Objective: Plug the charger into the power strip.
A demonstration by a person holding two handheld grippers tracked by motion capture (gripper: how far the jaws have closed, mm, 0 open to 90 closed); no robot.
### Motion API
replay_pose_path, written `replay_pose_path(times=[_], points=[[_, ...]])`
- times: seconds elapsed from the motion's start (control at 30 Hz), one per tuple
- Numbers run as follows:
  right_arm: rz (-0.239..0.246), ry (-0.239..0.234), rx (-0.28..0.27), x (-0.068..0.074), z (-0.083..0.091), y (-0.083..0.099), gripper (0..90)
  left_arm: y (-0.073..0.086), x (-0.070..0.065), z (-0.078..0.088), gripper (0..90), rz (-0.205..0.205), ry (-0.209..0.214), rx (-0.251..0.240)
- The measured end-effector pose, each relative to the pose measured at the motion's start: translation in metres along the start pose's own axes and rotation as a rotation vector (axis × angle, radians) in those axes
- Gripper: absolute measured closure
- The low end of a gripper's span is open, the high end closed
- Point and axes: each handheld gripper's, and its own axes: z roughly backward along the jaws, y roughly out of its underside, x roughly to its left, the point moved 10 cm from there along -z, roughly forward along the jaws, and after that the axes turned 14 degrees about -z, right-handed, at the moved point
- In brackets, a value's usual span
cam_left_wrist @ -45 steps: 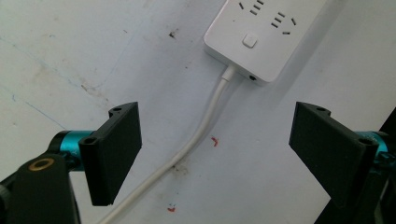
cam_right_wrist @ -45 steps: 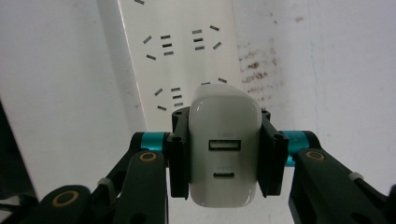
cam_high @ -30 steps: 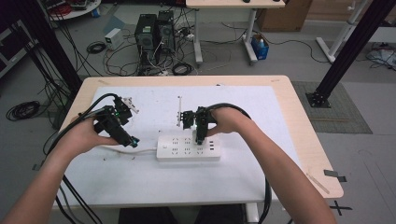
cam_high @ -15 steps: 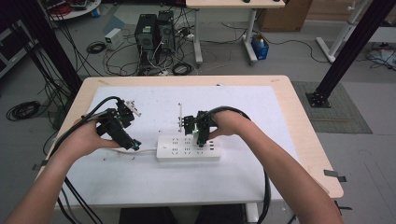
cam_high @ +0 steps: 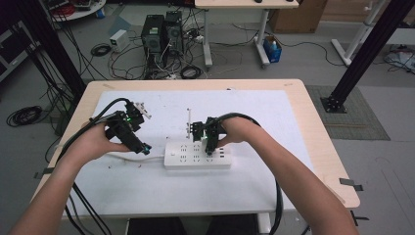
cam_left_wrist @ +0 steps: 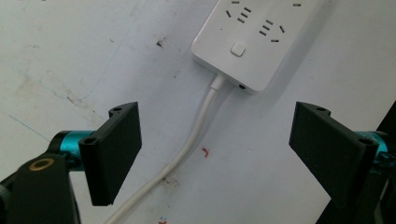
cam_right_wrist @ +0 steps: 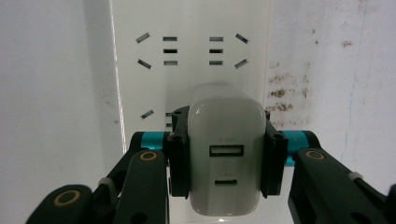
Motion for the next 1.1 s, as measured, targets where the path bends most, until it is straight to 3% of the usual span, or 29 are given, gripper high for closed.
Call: replay_pose_path(times=[0.13, 0.17, 0.2, 0.27, 0.37, 0.4, 0.53, 0.63, 0.77, 0.97, 1.1], points=[[0.000, -0.006, 0.009, -0.001, 0.000, -0.001, 61.6, 0.002, 0.003, 0.002, 17.1, 0.008, -0.001, -0.003], [0.005, -0.013, -0.004, 0.000, 0.001, -0.001, 54.7, 0.003, 0.004, 0.002, 17.1, 0.006, -0.003, -0.002], [-0.022, -0.030, -0.023, -0.001, 0.003, -0.001, 42.6, 0.004, 0.005, 0.003, 17.1, 0.005, -0.003, -0.004], [-0.130, -0.070, -0.057, -0.005, 0.014, 0.001, 34.5, 0.005, 0.006, 0.003, 17.1, 0.015, -0.003, -0.009], [-0.261, -0.030, -0.120, -0.018, 0.036, 0.009, 23.6, 0.008, 0.011, 0.003, 17.1, 0.024, -0.007, -0.001], [-0.336, -0.019, -0.118, -0.024, 0.044, 0.017, 22.5, 0.008, 0.012, 0.003, 17.1, 0.031, -0.011, -0.002], [-0.465, 0.039, -0.114, -0.037, 0.064, 0.047, 22.3, 0.008, 0.019, 0.004, 17.1, 0.033, -0.022, -0.001], [-0.646, 0.090, -0.092, -0.045, 0.077, 0.076, 20.2, 0.006, 0.025, 0.005, 17.1, 0.039, -0.035, 0.009], [-0.809, 0.160, -0.085, -0.052, 0.090, 0.111, 20.1, 0.002, 0.028, 0.003, 17.1, 0.039, -0.035, 0.015], [-0.908, 0.198, -0.081, -0.056, 0.098, 0.146, 20.1, -0.006, 0.033, -0.001, 17.1, 0.028, -0.033, 0.040], [-0.975, 0.192, -0.090, -0.058, 0.104, 0.160, 20.1, -0.011, 0.037, 0.001, 17.1, 0.030, -0.040, 0.040]])
